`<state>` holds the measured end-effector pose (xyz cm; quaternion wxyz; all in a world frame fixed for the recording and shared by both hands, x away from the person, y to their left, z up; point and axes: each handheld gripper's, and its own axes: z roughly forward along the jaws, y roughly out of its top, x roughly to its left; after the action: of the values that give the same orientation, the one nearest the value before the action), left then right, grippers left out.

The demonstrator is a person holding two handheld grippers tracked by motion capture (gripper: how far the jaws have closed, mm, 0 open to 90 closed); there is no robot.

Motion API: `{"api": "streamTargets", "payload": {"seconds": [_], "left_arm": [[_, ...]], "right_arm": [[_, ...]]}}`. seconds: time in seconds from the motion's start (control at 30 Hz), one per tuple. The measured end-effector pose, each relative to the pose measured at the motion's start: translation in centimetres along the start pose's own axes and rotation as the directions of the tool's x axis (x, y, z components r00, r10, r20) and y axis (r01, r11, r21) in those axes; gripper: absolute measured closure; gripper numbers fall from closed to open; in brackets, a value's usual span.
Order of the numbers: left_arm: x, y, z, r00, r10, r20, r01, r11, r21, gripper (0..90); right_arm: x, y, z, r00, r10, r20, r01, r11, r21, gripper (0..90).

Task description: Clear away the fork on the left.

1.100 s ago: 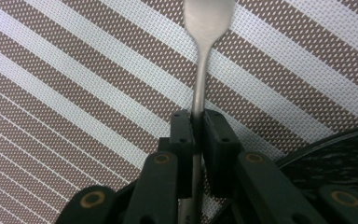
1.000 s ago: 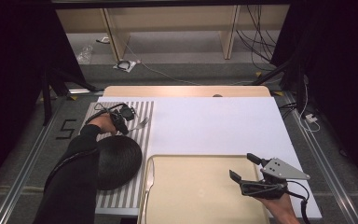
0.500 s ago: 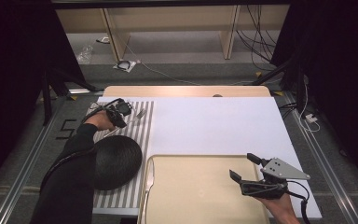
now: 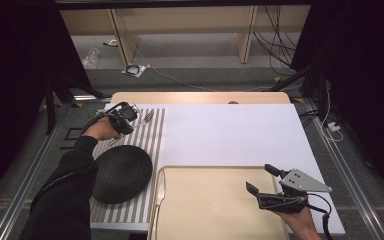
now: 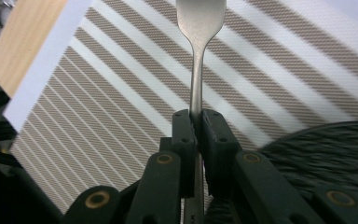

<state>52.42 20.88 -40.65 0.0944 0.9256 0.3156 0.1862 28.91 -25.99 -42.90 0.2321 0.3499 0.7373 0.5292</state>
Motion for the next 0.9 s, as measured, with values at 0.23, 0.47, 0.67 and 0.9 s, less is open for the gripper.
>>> {"api": "streamTargets", "payload": {"seconds": [0.23,0.47,0.67,0.9], "left_arm": [[-2.5,0.1,-1.6,0.9992,0.022,0.034,-0.021,0.9990,-0.039,83.7],[-4.3,0.1,-3.1,0.9988,0.012,0.048,-0.010,0.9987,-0.049,83.7],[-6.2,0.1,-4.4,0.9956,-0.001,0.094,0.007,0.9983,-0.057,83.7],[-8.0,-0.2,-5.3,0.9929,0.030,0.115,-0.019,0.9955,-0.092,83.7]], "right_arm": [[0.0,0.0,0.0,1.0000,-0.001,0.000,0.001,1.000,-0.001,15.9],[0.0,0.0,0.0,1.0000,0.001,0.000,-0.001,1.000,0.001,15.9],[0.1,0.0,0.0,1.0000,-0.001,-0.004,0.001,1.000,-0.002,15.9],[0.1,0.0,0.0,1.0000,-0.002,-0.003,0.002,1.000,-0.002,15.9]]}}
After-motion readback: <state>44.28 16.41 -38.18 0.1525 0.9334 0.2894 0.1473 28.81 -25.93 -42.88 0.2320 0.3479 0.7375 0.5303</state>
